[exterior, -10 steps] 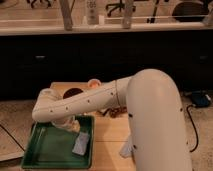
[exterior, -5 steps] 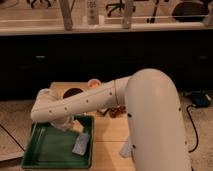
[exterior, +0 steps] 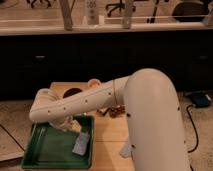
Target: Place sponge in tray
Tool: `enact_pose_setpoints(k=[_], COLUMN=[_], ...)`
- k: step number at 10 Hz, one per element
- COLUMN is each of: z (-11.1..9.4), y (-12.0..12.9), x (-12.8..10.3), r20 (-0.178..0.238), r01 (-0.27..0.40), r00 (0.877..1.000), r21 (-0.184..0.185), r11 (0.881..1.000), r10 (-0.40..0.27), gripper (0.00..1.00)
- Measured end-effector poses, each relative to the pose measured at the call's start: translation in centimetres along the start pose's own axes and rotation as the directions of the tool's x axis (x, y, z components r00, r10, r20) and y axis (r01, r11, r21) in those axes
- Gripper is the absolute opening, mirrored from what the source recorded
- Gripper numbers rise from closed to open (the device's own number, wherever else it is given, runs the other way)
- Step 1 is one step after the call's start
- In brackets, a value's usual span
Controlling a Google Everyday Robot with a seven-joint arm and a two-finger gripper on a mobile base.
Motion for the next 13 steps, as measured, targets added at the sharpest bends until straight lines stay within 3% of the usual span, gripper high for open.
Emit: enact_pose_setpoints(k=[3,5,8,10,13], z=[-0.08,-0.15,-0.21,-0.26,-0.38], y=[-0.09,-0.22,-0.31,-0.39,-0.4], x=[0.03,-0.01,-0.1,-0.19,-0.18], r20=[0.0,0.0,0.002,0.003,0.003], r01=[0.003,0.006,0.013,0.017,0.021], r00=[1.0,1.0,1.0,1.0,1.0], r21=[0.001,0.002,0.003,0.005,0.006], r11=[1.0,1.0,1.0,1.0,1.0], r10=[-0.003,-0.006,-0.013,-0.017,-0.021], gripper=[0.71,0.6,0.59,0.65,0.66])
